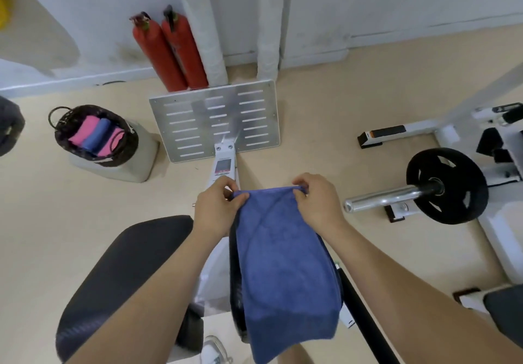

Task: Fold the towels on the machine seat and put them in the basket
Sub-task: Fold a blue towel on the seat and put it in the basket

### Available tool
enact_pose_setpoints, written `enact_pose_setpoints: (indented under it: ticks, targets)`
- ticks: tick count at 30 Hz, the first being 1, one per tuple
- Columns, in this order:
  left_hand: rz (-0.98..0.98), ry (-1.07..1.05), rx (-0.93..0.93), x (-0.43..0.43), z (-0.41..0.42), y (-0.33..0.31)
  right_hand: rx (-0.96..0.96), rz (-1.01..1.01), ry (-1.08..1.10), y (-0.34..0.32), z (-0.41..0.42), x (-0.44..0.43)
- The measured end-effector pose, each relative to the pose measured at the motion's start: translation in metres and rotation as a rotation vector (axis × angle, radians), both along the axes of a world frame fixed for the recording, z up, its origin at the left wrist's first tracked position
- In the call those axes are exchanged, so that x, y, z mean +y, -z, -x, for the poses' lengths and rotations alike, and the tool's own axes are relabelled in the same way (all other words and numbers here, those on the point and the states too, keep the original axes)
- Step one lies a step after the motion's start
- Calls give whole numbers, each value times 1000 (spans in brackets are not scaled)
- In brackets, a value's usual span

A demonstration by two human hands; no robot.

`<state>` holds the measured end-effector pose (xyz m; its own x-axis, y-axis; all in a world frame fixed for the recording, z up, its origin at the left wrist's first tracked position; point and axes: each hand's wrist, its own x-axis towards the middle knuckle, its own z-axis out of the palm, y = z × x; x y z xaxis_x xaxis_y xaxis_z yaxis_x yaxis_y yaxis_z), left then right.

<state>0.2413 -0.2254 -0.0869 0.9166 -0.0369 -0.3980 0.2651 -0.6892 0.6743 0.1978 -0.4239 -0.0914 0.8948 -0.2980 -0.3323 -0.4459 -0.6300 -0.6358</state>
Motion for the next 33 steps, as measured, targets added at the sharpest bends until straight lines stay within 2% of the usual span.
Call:
enact_pose_setpoints:
  ticks: [2,4,6,9,14,19,24,29,31,33]
  targets:
    - [-6,-20,0,-1,7,-4,3,49,-59,-6,7,2]
    - [-98,93,-81,1,28,-14,-21,89,-142,-18,24,7]
    - [-112,228,-153,3,67,-29,-49,114,-179,-30,57,12]
    - [-123,329,-226,10,139,-38,-124,138,-38,-39,120,19]
    - [-113,112,-166,21,201,-31,-88,120,232,-26,194,42]
    - [-131,94,-200,19,238,-31,-145,32,339,-19,220,56]
    - [-33,-106,-1,19,254,-38,-165,-159,446,-24,234,60]
    - [264,-316,205,16,256,-31,-142,-180,507,-18,233,52]
    - [375,-350,225,15,258,-33,-201,-54,413,-23,239,54]
    - [494,-382,234,13,262,-37,-268,44,130,-34,252,60]
